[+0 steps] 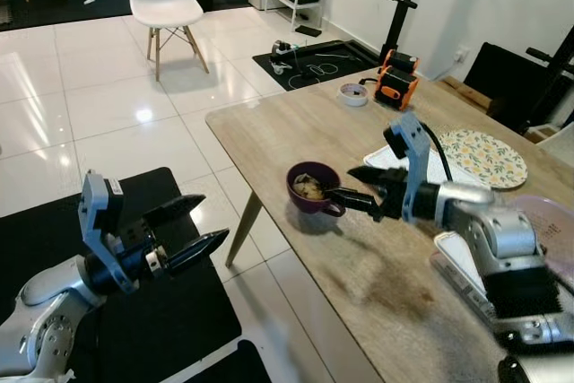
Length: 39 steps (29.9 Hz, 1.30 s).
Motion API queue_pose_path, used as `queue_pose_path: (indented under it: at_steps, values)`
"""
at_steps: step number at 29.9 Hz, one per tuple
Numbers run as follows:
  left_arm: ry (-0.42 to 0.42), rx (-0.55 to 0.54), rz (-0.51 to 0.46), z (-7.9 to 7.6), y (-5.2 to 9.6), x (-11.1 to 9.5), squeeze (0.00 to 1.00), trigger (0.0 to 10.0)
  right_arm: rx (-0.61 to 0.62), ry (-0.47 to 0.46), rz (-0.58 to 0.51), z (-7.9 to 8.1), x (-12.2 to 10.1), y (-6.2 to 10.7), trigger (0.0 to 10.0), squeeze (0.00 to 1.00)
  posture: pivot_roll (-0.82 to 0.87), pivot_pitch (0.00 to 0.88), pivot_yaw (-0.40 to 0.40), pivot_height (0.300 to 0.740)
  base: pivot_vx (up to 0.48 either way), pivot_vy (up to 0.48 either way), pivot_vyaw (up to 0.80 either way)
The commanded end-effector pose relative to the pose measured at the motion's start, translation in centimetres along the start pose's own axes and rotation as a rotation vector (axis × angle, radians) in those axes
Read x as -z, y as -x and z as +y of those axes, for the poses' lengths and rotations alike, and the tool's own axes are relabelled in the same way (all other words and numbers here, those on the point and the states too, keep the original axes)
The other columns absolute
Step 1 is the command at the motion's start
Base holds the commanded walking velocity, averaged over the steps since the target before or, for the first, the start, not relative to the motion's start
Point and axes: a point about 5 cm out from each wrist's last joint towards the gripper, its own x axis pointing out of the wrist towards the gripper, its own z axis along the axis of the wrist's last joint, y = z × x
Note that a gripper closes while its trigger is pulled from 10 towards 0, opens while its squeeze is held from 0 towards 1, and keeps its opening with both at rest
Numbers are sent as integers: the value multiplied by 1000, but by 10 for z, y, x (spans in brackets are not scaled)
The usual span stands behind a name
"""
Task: Restocking fridge
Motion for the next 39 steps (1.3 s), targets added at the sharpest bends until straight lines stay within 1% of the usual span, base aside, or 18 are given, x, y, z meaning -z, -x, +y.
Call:
queue_pose_path:
  at_steps: [1, 4, 6, 7, 8, 9, 12, 15, 16, 17, 19, 25, 35, 39]
  values:
    - [-23, -13, 44, 3, 5, 0, 0, 10000, 21, -53, -46, -5, 7, 5, 10000, 0, -62, 0, -98, 740, 0, 0, 0]
    - [-24, -14, 43, 3, 5, 0, 0, 10000, 23, -67, -55, -5, 10, 6, 10000, 0, -62, 0, -98, 740, 0, 0, 0]
    - [-33, -19, 47, 4, 6, -2, 0, 10000, 54, -96, -50, -6, 22, 2, 10000, 0, -56, 0, -93, 740, 0, 0, 0]
    - [-36, -21, 51, 4, 7, -2, 0, 10000, 79, -96, -34, -5, 29, -2, 10000, 0, -56, 0, -93, 740, 0, 0, 0]
    - [-36, -21, 51, 4, 7, -2, 0, 10000, 79, -96, -34, -5, 29, -2, 10000, 0, -56, 0, -93, 740, 0, 0, 0]
    - [-39, -23, 55, 5, 8, -2, 0, 10000, 99, -95, -21, -4, 36, -6, 10000, 0, -56, 0, -91, 740, 0, 0, 0]
    - [-41, -25, 58, 5, 8, -2, 0, 10000, 120, -93, -10, -3, 42, -9, 10000, 0, -56, 0, -91, 740, 0, 0, 0]
    - [-45, -29, 69, 6, 9, -2, 0, 10000, 186, -91, -6, -3, 52, -16, 10000, 0, -56, 0, -91, 740, 0, 0, 0]
    - [-44, -27, 75, 6, 9, -1, 0, 10000, 227, -113, -16, -5, 56, -18, 10000, 0, -56, 0, -91, 740, 0, 0, 0]
    - [-44, -27, 75, 6, 9, -1, 0, 10000, 227, -113, -16, -5, 56, -18, 10000, 0, -56, 0, -91, 740, 0, 0, 0]
    - [-44, -25, 86, 6, 8, 0, 0, 10000, 268, -146, -31, -6, 61, -22, 10000, 0, -56, 0, -91, 740, 0, 0, 0]
    - [-43, -22, 89, 6, 8, 1, 0, 10000, 289, -163, -42, -3, 68, -28, 10000, 0, -53, 0, -84, 740, 0, 0, 0]
    - [-47, -18, 86, 7, 8, 0, 0, 10000, 312, -122, -34, -1, 77, -34, 10000, 0, -52, 0, -85, 740, 0, 0, 0]
    - [-46, -16, 87, 7, 7, 0, 0, 10000, 331, -127, -25, -2, 82, -34, 10000, 0, -52, 0, -85, 740, 0, 0, 0]
